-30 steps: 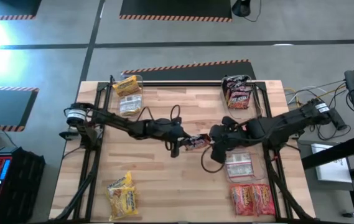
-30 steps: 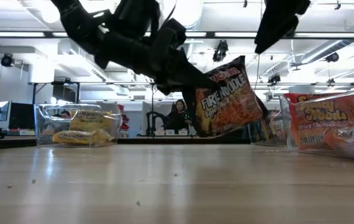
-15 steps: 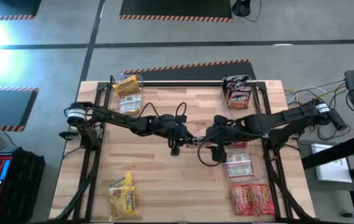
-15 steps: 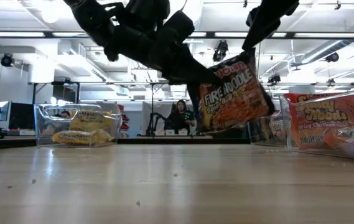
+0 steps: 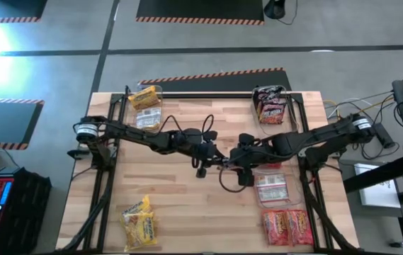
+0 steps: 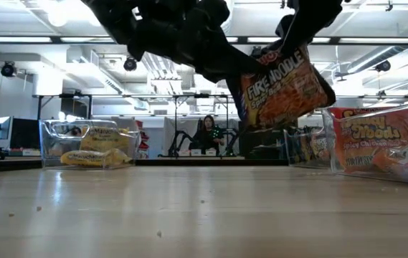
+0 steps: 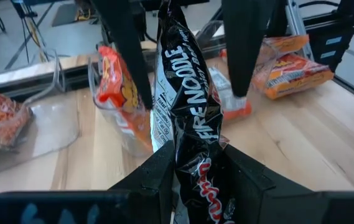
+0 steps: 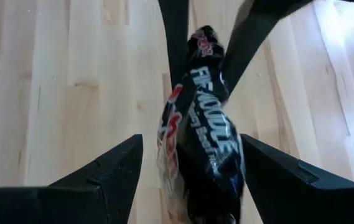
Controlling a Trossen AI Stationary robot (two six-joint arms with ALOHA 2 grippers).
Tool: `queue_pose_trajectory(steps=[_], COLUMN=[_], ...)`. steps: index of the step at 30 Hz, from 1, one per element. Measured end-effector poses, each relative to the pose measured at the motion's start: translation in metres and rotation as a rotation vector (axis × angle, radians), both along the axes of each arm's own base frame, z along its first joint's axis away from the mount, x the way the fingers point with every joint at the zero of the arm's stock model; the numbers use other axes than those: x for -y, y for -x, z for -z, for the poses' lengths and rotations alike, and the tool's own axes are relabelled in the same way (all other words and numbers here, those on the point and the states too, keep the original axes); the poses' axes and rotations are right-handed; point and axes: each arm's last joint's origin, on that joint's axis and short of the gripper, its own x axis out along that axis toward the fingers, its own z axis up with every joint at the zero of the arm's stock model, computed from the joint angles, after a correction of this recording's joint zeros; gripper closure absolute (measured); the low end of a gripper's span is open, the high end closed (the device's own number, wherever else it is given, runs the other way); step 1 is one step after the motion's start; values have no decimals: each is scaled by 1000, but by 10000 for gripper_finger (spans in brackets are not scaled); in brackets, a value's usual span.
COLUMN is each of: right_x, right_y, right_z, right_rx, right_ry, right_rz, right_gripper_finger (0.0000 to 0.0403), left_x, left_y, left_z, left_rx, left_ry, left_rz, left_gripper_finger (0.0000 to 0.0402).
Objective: Sort Maruchan noodles
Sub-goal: Put the black noodle pack into the top right transparent bin
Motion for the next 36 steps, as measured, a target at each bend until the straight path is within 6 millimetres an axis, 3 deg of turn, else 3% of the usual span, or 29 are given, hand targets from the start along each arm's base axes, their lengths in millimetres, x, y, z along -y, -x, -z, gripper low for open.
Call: queue_pose_trajectory(steps=[9, 25, 36], right_x=[-1, 0, 7], right_y=[-3, -2, 3], right_z=[5, 6, 9], right_rx=[-25, -44, -107], right_ry=[20, 23, 26], right_rz=[-26, -32, -10], right_gripper_finger=[179, 298, 306], left_x=[1, 1, -2], left_y=[0, -3, -5], left_z=[0, -6, -10], left_rx=[-1, 19, 28], left_ry=[-2, 24, 22], left_rz=[21, 6, -53], left_gripper_finger=[310, 308, 234])
